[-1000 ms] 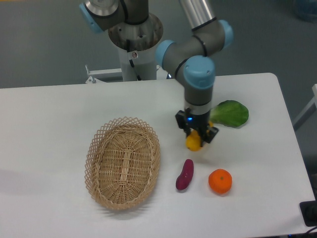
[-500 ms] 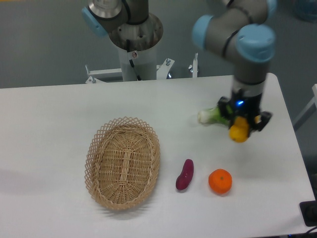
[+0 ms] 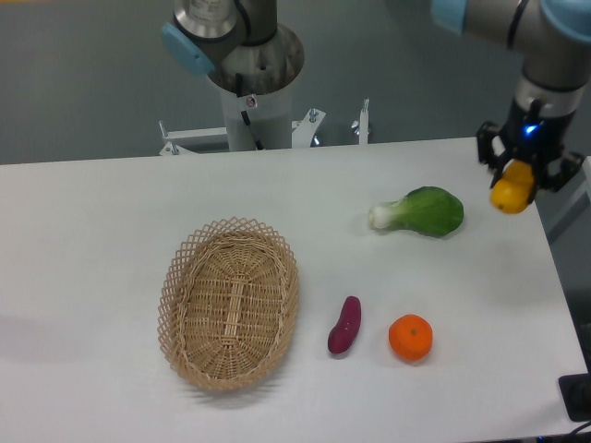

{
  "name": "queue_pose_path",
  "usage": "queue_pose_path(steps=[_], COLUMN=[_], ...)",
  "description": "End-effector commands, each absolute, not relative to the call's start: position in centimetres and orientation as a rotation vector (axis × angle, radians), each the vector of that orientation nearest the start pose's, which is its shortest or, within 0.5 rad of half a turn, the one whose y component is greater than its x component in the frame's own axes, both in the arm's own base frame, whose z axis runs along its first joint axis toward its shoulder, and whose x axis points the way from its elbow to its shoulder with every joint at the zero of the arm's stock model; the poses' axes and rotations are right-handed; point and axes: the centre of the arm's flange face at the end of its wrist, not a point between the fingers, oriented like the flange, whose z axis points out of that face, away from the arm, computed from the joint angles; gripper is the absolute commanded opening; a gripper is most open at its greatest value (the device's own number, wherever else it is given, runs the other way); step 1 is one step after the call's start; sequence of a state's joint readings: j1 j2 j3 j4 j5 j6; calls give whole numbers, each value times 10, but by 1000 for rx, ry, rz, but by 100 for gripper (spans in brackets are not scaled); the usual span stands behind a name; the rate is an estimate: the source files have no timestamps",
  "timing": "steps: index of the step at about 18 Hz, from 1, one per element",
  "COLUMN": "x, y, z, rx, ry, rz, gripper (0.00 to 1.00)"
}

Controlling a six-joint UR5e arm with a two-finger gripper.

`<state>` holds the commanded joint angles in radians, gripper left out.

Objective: Pick up the mango from the table

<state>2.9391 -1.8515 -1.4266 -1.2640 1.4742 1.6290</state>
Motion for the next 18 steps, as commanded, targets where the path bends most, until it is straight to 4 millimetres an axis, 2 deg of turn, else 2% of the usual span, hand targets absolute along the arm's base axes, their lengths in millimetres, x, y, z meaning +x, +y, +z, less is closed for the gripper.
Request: queue_pose_path(steps=[9,12,18], x=[-585,-582,-582], y=[249,250,251], z=[439,447,446], rx=[-3002,-2997,-2997], ry=[402,405,405], rz=[261,286,283], gripper=[56,56,56])
